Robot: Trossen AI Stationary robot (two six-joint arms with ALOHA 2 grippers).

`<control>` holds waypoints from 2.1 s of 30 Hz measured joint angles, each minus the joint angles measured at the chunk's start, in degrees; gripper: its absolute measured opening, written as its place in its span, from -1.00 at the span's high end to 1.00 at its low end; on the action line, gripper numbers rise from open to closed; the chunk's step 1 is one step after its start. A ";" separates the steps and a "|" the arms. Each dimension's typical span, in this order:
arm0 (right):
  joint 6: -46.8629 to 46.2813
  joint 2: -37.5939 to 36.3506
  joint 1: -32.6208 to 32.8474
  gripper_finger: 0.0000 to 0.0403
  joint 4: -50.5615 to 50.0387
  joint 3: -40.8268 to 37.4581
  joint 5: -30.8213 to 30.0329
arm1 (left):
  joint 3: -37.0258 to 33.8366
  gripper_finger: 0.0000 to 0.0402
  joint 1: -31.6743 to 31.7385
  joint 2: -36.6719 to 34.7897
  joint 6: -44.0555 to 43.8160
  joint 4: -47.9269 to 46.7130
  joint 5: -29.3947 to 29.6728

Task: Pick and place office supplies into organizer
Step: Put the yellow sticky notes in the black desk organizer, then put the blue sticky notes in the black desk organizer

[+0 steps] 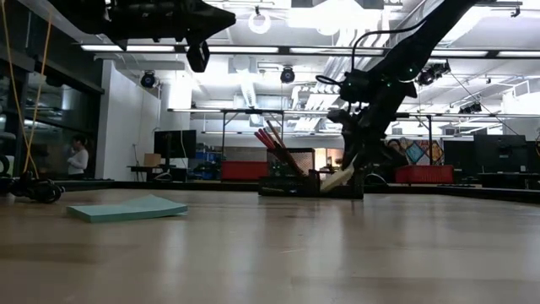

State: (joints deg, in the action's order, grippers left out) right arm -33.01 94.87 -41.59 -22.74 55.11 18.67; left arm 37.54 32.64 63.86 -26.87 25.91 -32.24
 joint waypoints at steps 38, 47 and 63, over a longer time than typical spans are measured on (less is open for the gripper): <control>6.28 -1.86 7.28 0.09 0.82 9.03 -5.03 | 0.07 0.91 0.01 0.02 7.46 -5.34 2.02; 7.35 -4.72 14.67 0.08 -4.03 11.97 1.28 | 0.04 0.89 -1.30 0.21 10.71 -35.15 1.50; 13.57 -4.66 24.61 0.08 -6.60 2.19 3.97 | -1.42 0.17 -12.93 10.35 17.86 -47.13 -2.78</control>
State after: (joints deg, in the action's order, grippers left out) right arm -19.44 90.21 -16.98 -29.34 57.31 22.64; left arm 36.12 19.70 74.21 -9.01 -21.22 -35.03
